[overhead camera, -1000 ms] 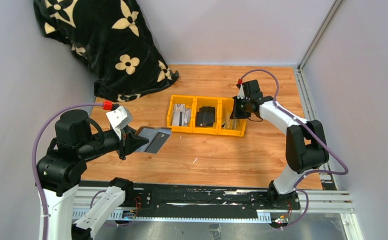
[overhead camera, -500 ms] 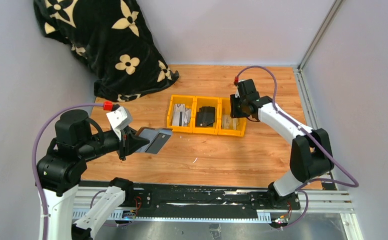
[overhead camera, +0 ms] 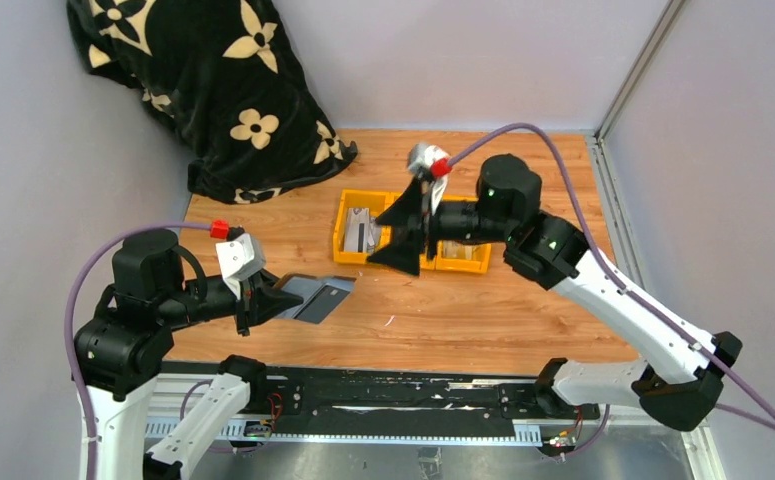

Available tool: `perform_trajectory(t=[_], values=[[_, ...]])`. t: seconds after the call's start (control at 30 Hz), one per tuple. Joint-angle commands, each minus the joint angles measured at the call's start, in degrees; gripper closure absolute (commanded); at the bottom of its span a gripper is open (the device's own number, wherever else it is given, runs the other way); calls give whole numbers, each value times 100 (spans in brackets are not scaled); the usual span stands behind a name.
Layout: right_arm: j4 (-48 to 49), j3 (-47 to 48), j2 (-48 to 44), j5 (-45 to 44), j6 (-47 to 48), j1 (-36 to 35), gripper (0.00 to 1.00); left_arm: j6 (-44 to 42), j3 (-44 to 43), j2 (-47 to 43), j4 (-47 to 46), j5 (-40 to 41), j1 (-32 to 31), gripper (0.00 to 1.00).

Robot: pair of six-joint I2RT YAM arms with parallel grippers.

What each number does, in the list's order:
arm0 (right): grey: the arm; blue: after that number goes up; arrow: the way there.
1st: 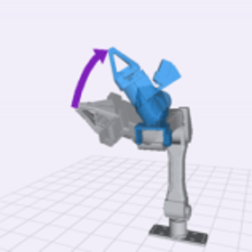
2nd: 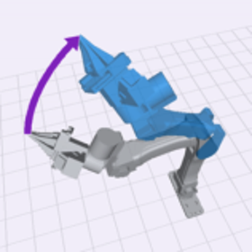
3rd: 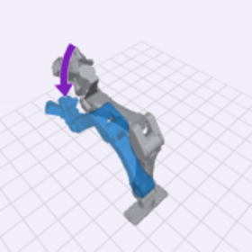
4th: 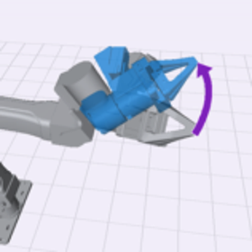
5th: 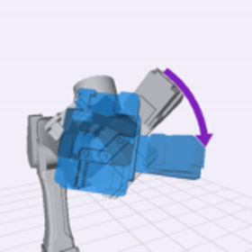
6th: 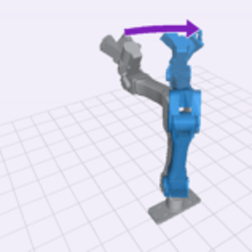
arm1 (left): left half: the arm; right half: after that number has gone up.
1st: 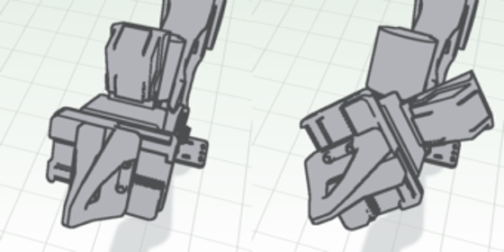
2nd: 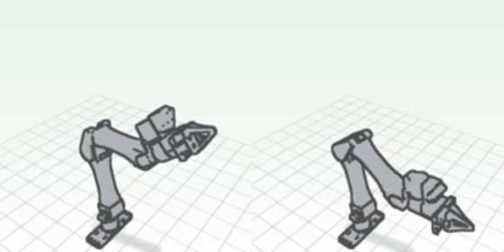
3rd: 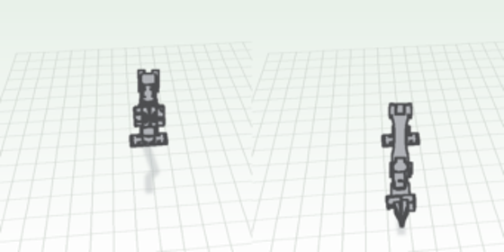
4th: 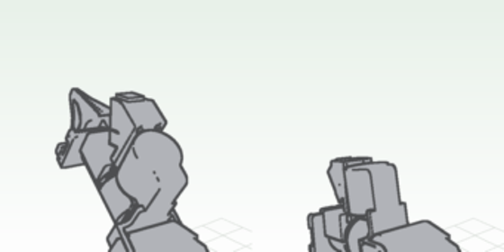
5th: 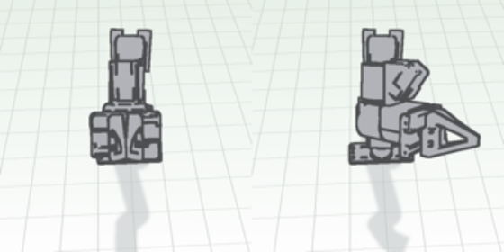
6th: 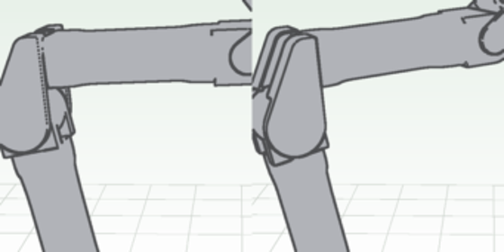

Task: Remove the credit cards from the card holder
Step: Remove the credit card from the card holder.

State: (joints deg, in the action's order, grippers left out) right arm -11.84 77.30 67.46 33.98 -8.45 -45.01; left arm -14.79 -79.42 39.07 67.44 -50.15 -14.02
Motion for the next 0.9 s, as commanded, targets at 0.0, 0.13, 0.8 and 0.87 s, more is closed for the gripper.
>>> perform_trajectory(t=[0.0,0.13,0.8,0.87], values=[[-213,640,325,1126,789,-1297,23,-422,157,-161,100,-414,-30,100],[-636,1230,801,939,1325,-2005,24,-679,100,-180,383,-503,-46,100],[-1151,2158,1767,443,1451,-2472,94,-735,62,-401,472,-767,-189,100],[-1271,2227,1835,599,1443,-2477,100,-723,56,-389,480,-726,-189,100]])
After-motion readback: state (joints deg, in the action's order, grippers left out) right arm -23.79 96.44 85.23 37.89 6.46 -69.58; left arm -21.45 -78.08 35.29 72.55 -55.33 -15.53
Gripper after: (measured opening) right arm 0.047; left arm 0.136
